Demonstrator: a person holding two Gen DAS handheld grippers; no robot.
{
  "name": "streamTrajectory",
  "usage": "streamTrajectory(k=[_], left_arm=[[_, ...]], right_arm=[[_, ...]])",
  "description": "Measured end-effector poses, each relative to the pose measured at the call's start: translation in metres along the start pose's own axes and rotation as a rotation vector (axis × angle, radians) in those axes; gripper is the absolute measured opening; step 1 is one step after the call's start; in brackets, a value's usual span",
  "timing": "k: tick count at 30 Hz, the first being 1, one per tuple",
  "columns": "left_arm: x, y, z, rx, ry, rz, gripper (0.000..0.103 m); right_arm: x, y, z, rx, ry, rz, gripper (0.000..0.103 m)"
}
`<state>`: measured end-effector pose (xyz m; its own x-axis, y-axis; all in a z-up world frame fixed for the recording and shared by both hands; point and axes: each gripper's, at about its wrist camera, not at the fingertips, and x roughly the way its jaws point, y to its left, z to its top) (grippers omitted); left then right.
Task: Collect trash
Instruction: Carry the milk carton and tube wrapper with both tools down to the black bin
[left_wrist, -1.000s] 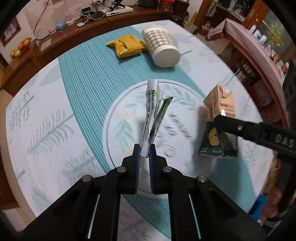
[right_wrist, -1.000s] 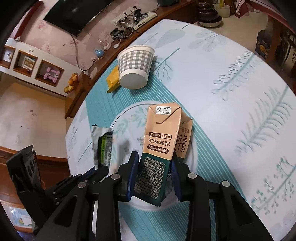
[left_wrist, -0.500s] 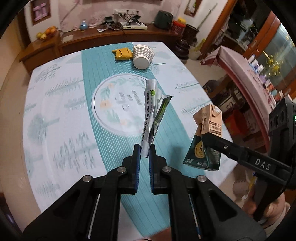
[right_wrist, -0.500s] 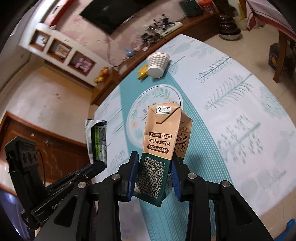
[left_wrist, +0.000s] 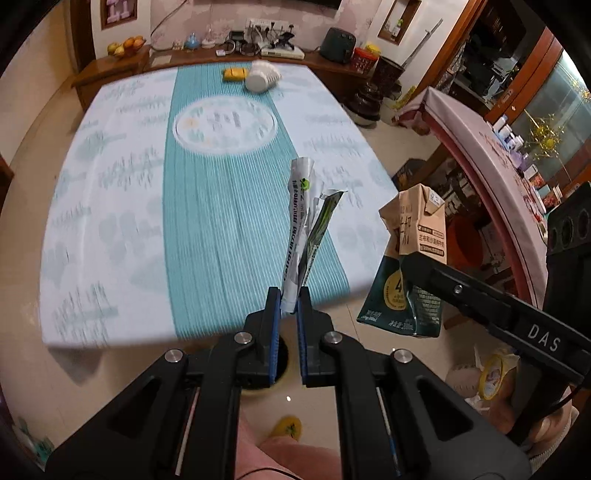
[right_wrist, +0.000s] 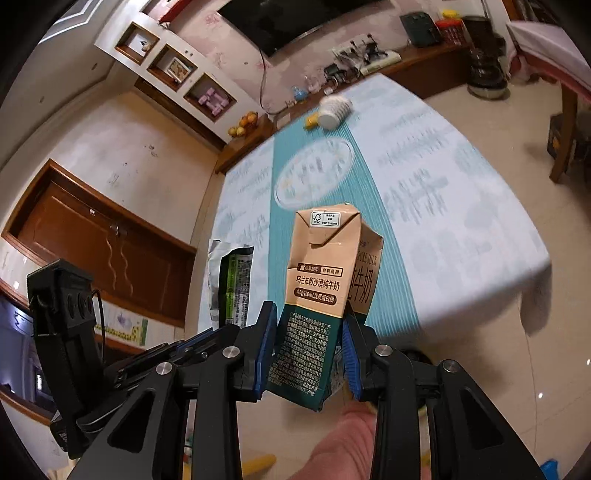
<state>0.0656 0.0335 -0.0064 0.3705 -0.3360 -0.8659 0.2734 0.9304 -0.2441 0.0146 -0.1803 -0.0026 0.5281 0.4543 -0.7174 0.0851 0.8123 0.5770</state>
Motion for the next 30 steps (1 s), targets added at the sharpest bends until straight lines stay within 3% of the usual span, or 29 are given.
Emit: streamTrajectory(k=[6,12,19,30], left_arm=[[0.012,-0.016,-0.064,0.007,0.080,0.020,0.006],[0.051,-0.005,-0.107,0.004,0.160,0.052,0.006],[0.117,0.020,-0.153,0.011,0.240,0.071,0.006],[0.244,0.058,-0.222,0.020,0.298,0.064,0.006]], right_arm=[[-0.008,-0.032,-0.067,0.038,0.088,-0.011,0.032],[0.023,-0.067,-0.124,0.107,0.170,-0.021,0.032],[0.081,-0.110,-0.183,0.143,0.241,-0.068,0.032],[0.211,-0.188,-0.244,0.193,0.292,-0.112,0.032]])
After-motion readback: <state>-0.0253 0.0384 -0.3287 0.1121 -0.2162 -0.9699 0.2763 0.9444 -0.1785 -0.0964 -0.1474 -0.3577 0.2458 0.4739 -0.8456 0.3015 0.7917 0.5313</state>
